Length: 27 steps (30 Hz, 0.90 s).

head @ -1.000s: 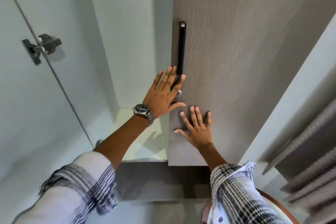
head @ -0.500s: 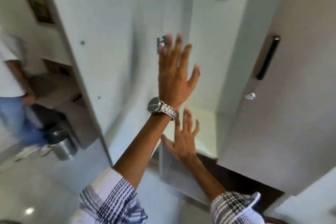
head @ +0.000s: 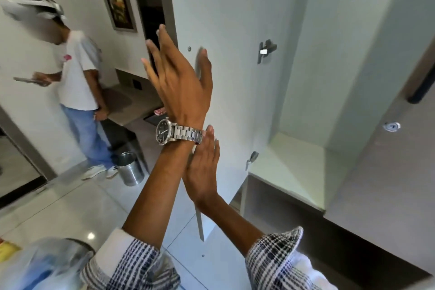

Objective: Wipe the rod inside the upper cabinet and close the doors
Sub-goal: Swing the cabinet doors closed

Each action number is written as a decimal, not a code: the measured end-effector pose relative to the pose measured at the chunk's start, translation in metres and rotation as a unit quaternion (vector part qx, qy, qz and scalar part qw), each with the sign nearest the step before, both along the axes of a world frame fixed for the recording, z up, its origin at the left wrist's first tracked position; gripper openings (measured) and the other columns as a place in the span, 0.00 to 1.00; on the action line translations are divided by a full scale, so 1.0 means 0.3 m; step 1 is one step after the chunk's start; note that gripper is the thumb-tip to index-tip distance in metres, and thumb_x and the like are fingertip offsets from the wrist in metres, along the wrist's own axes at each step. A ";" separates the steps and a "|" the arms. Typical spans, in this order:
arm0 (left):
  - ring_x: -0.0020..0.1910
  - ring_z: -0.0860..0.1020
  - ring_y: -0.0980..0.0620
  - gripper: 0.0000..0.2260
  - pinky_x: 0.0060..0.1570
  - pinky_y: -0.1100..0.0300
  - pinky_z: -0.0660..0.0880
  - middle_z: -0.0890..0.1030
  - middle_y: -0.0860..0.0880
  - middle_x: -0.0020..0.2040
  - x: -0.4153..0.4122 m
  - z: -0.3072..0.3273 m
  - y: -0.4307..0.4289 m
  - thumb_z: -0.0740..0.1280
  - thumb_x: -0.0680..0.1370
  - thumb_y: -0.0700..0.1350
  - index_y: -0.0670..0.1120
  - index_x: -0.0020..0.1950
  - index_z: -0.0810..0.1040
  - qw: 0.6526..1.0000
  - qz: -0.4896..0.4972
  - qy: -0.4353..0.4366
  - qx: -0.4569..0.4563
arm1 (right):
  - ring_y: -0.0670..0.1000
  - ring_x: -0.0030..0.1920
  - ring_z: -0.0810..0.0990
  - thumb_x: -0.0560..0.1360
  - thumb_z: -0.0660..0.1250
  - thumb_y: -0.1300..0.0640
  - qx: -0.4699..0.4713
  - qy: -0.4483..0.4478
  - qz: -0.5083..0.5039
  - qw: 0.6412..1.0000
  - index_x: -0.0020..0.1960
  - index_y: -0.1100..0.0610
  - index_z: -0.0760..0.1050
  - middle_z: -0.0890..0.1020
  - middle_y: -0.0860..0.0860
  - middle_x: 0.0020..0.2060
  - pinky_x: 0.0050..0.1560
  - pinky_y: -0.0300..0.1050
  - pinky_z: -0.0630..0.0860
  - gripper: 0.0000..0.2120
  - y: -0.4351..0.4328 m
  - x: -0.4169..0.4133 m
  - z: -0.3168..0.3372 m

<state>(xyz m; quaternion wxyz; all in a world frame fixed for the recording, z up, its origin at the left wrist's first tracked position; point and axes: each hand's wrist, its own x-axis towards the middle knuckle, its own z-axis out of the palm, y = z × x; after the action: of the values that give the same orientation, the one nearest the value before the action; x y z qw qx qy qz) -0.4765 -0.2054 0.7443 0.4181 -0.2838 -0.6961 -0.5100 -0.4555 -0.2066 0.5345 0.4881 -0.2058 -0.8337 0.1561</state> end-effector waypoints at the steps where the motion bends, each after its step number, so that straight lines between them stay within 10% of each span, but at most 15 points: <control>1: 0.76 0.66 0.36 0.33 0.75 0.33 0.60 0.69 0.37 0.75 0.027 0.004 0.005 0.63 0.83 0.55 0.32 0.77 0.59 1.000 -0.001 0.010 0.005 | 0.55 0.83 0.48 0.82 0.69 0.59 -0.011 0.016 0.018 1.000 0.83 0.55 0.36 0.45 0.53 0.83 0.79 0.67 0.58 0.46 0.007 0.027 -0.004; 8: 0.73 0.70 0.34 0.30 0.72 0.37 0.67 0.72 0.34 0.72 0.343 0.002 0.150 0.67 0.80 0.52 0.30 0.72 0.68 0.990 -0.073 0.114 0.045 | 0.66 0.75 0.65 0.79 0.66 0.57 0.079 0.044 0.041 0.995 0.81 0.60 0.45 0.63 0.63 0.77 0.77 0.66 0.63 0.39 0.233 0.439 -0.017; 13: 0.75 0.67 0.36 0.31 0.72 0.41 0.69 0.69 0.34 0.74 0.563 -0.003 0.340 0.67 0.79 0.50 0.31 0.74 0.66 0.969 -0.173 0.177 0.028 | 0.60 0.82 0.53 0.83 0.58 0.53 0.201 0.016 -0.085 0.976 0.81 0.58 0.33 0.62 0.70 0.71 0.73 0.64 0.66 0.39 0.460 0.716 -0.049; 27: 0.76 0.66 0.37 0.33 0.78 0.43 0.60 0.69 0.36 0.75 0.843 -0.036 1.077 0.60 0.81 0.61 0.37 0.76 0.67 0.947 -0.207 0.246 -0.022 | 0.56 0.83 0.41 0.85 0.51 0.41 0.242 -0.089 -0.411 0.875 0.83 0.56 0.39 0.38 0.51 0.83 0.75 0.78 0.50 0.35 1.131 1.012 -0.065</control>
<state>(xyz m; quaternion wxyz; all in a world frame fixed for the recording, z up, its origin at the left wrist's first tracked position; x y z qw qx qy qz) -0.2234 0.1176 0.7334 0.4554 -0.5472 -0.5088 -0.4840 -0.1520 0.1327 0.5152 0.4666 -0.4184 -0.7257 -0.2839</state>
